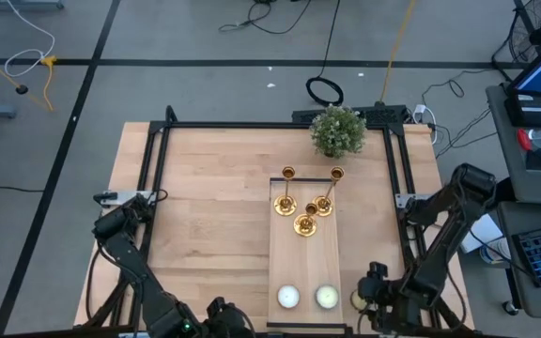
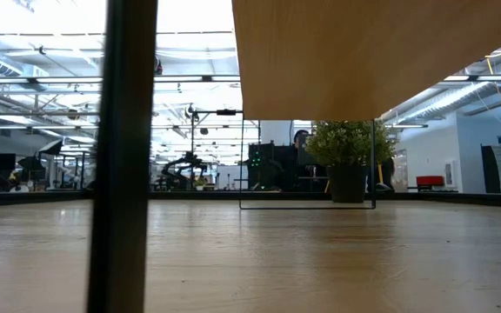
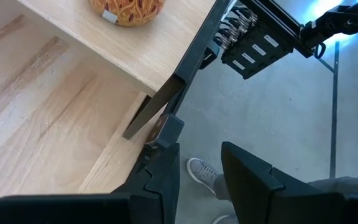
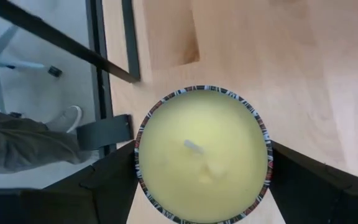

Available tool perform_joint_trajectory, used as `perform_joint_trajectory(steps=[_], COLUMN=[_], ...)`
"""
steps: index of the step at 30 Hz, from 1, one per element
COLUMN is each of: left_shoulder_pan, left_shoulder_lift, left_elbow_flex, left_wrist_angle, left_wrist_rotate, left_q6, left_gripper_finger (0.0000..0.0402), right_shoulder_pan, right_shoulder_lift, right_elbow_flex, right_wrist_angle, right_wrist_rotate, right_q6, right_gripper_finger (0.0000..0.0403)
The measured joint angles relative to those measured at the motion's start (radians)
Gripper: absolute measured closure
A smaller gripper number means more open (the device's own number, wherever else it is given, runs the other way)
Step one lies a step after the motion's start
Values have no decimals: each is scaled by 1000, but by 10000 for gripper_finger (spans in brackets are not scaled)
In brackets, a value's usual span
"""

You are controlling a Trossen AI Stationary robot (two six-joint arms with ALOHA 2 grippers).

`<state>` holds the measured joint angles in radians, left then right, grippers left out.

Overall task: Pick & Place candle stick holders
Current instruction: Put the red patterned scented candle on the shelf

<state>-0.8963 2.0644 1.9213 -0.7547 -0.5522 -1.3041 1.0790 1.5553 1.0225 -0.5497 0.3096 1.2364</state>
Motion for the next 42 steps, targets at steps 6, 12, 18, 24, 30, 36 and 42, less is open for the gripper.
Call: perform_joint_trajectory(steps=[6,12,18,24,30,36,42], left_shoulder_pan=[0,0,0,0,0,5,10], left_shoulder_lift=[0,0,0,0,0,0,0], left_elbow_flex=[0,0,0,0,0,0,0], left_wrist_angle=[0,0,0,-3,-3,-3,-3], left_wrist_rotate=[-2,-25,-26,-45,-61,-63,-68], left_q6=[15,18,25,26,23,24,26], left_gripper_finger=[280,280,279,280,280,279,280], right_shoulder_pan=[0,-6,-47,-103,-190,-300,-400], right_shoulder_lift=[-91,-185,-272,-322,-377,-430,-435], right_elbow_flex=[0,0,0,0,0,0,0], right_wrist_angle=[-97,-166,-188,-160,-165,-72,88], right_wrist_rotate=[-27,-27,-23,29,29,29,25], right_q6=[34,42,17,-56,-152,-279,-410], right_gripper_finger=[104,102,104,103,103,103,103])
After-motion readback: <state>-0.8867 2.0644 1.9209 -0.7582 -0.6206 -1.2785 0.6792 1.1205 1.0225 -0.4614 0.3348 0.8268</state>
